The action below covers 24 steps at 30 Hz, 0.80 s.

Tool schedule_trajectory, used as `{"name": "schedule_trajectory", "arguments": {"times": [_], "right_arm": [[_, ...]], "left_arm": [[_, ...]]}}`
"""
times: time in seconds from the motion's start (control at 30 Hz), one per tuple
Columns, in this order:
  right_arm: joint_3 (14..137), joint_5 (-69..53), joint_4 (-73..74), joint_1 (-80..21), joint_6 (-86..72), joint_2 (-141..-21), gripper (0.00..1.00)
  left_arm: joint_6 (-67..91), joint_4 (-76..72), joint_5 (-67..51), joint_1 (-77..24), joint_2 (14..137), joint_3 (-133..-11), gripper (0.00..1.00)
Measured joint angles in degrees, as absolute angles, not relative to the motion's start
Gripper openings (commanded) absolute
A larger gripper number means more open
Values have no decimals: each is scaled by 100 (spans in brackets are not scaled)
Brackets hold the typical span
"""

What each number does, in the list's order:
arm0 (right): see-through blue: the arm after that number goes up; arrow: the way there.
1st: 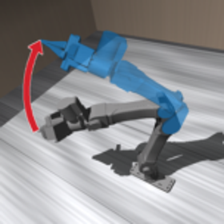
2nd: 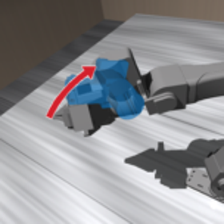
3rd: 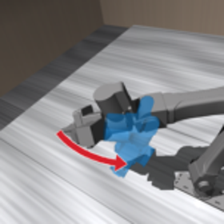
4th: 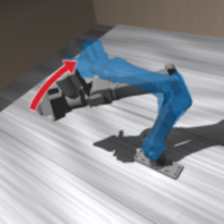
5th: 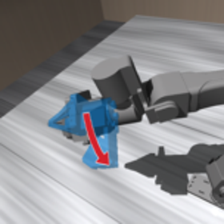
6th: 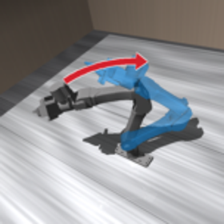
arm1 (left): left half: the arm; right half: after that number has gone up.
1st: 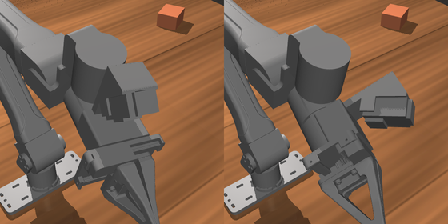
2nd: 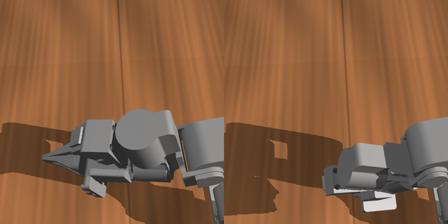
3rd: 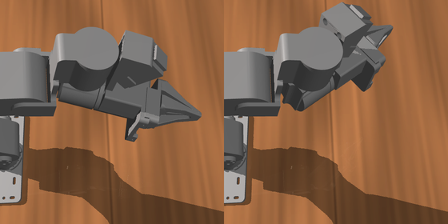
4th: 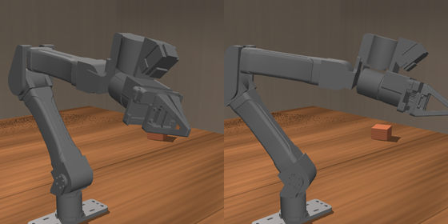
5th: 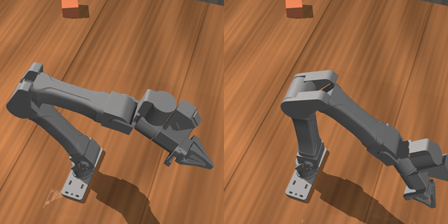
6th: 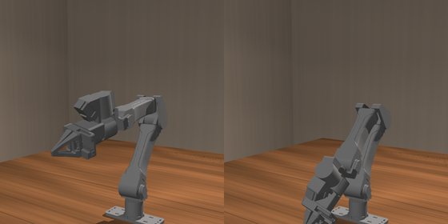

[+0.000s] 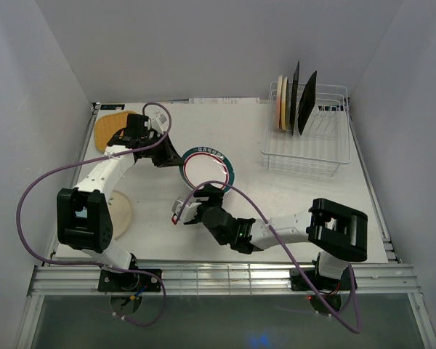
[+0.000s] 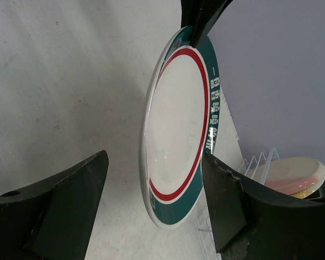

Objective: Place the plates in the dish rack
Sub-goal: Pick up the plate from the corner of the board.

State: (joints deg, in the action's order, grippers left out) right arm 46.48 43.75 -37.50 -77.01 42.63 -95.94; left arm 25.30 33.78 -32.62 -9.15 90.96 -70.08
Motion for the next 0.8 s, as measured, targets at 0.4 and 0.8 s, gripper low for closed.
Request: {"name": "schedule_trajectory", "arguments": {"times": [0.4, 0.8], "right_arm": [[4842, 4466, -3697, -7701, 4375, -9946, 52], [4954, 4464, -3529, -7690, 4285, -9998, 44]], "left_arm": [[2357, 3586, -3301, -923, 9096, -7008, 0], [2294, 3605, -3400, -923, 9024, -7008, 0]]}}
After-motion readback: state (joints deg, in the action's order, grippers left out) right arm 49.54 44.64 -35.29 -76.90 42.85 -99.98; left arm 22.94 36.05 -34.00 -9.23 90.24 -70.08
